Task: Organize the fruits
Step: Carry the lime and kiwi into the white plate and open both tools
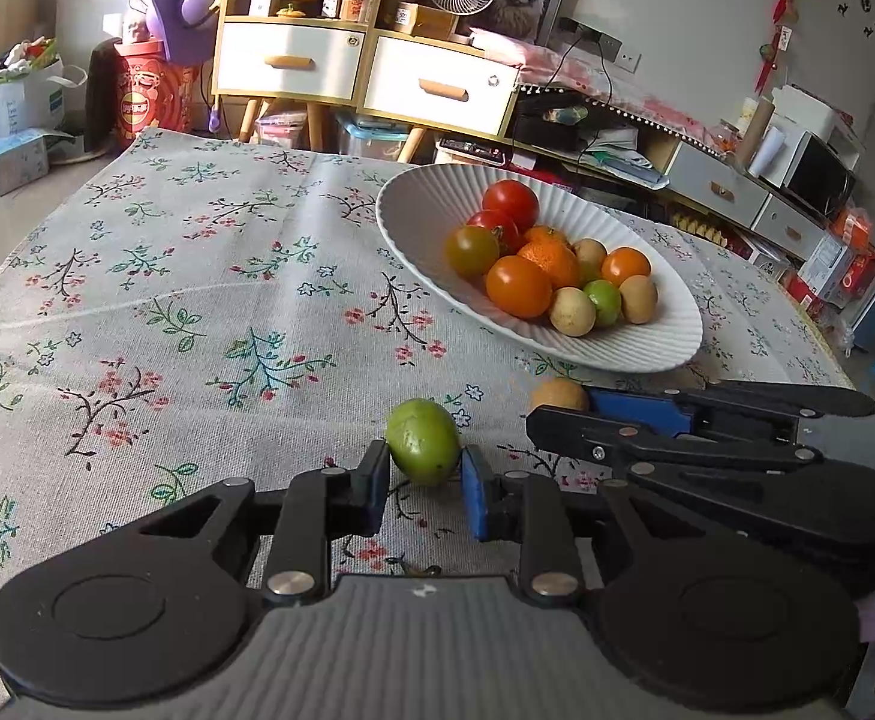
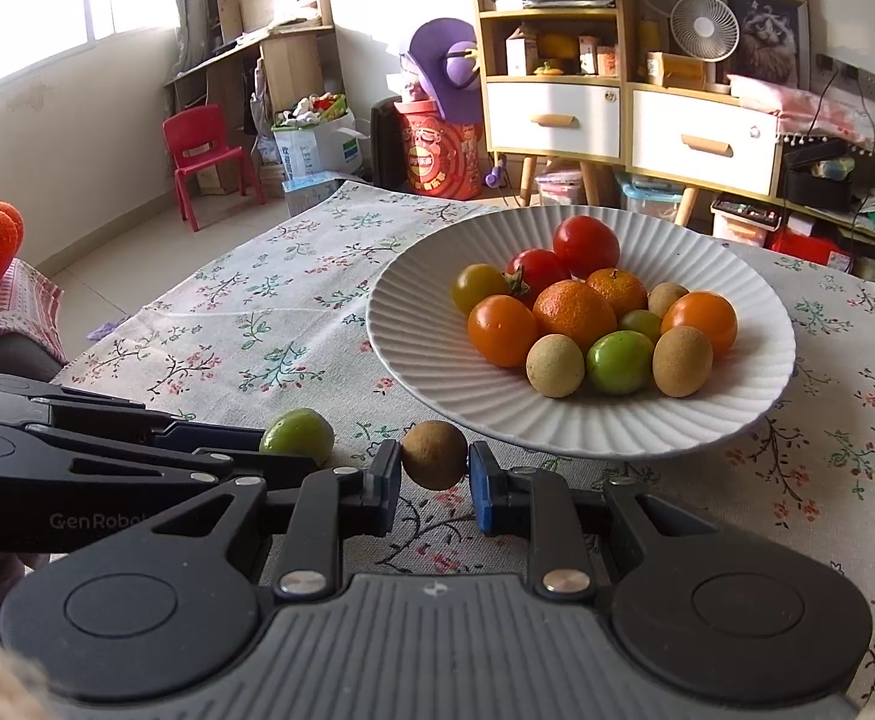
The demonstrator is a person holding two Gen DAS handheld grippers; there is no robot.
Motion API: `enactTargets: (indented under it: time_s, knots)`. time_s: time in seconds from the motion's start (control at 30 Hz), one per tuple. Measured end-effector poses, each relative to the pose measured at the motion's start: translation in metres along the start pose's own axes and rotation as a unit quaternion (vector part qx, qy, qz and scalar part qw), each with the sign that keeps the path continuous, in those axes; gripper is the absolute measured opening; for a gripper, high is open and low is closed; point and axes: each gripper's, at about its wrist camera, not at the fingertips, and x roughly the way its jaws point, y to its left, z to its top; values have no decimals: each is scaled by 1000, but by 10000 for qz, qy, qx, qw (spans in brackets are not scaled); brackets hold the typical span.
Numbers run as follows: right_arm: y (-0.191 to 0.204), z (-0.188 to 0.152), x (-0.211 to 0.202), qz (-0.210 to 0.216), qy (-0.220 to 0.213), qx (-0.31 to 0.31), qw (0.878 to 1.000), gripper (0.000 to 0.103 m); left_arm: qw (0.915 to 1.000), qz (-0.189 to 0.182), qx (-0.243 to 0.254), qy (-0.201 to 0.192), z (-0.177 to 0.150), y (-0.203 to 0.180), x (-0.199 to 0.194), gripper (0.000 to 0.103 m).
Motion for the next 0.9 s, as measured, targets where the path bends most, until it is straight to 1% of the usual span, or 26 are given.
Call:
enactTargets:
  time_s: [0.27, 0.5, 0.67, 0.9]
  knots:
    - [0, 1, -19, 44, 7, -33, 10000, 22, 9999, -111, -45, -110, 8, -3, -11, 17]
    - [-7, 11, -36, -10, -236, 84, 9997, 22, 9992, -262, -74, -283, 21, -12, -21, 17]
    - [-21, 18, -39, -188, -403, 228, 9988, 22, 9988, -373, 18, -330, 31, -25, -23, 17]
    - [-51, 27, -39, -522, -527, 525, 9959, 22, 9980, -573, 64, -257, 43, -46, -11, 17]
